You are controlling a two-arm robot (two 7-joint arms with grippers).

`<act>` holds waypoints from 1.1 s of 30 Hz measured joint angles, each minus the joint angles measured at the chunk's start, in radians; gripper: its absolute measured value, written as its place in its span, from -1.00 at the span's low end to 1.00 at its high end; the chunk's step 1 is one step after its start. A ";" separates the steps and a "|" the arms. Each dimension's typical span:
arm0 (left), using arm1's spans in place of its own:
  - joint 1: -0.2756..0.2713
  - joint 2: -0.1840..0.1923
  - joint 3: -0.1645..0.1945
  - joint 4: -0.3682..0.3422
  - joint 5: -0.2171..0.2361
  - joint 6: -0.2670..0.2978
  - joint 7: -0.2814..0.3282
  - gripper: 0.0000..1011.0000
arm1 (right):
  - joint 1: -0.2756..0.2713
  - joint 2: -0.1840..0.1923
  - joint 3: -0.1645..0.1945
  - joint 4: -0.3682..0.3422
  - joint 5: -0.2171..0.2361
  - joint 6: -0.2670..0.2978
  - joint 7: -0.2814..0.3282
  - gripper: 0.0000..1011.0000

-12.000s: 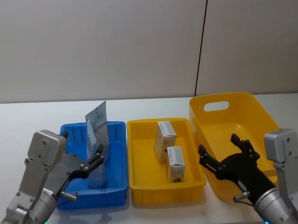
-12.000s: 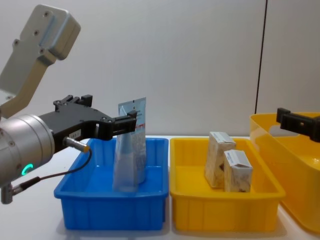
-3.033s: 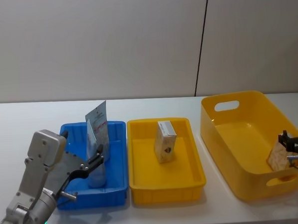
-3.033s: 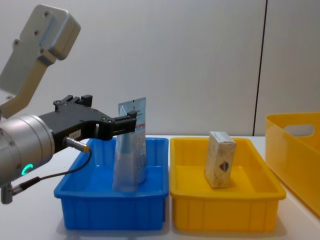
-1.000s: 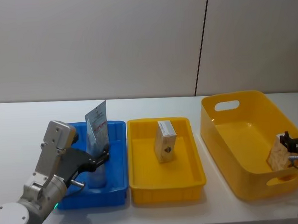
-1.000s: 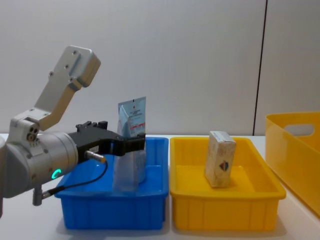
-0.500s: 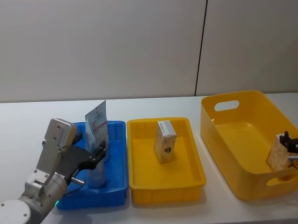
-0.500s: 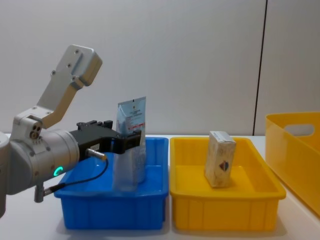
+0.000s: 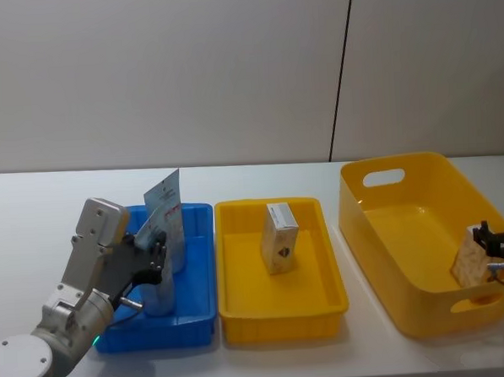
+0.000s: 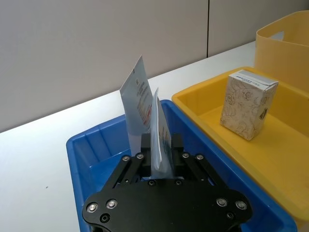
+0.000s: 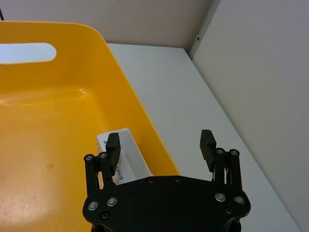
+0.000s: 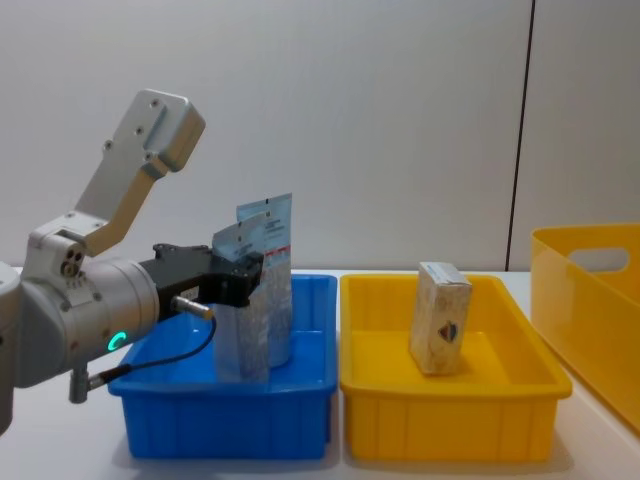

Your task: Bimanual collaborative sorting of washing and personal care products

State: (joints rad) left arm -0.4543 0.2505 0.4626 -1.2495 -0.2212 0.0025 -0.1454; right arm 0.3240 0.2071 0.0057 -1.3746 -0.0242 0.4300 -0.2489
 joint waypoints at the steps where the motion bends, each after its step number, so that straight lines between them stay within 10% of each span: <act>1: 0.000 0.000 0.000 0.000 0.000 0.000 0.000 -0.53 | 0.000 0.000 0.000 0.000 0.000 0.000 0.000 0.99; 33: -0.028 0.009 -0.011 -0.045 0.037 0.054 0.027 -0.72 | 0.000 0.000 0.000 0.000 0.000 0.000 0.000 0.99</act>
State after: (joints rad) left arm -0.4823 0.2599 0.4518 -1.2941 -0.1838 0.0565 -0.1187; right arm 0.3239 0.2072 0.0057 -1.3746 -0.0242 0.4300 -0.2488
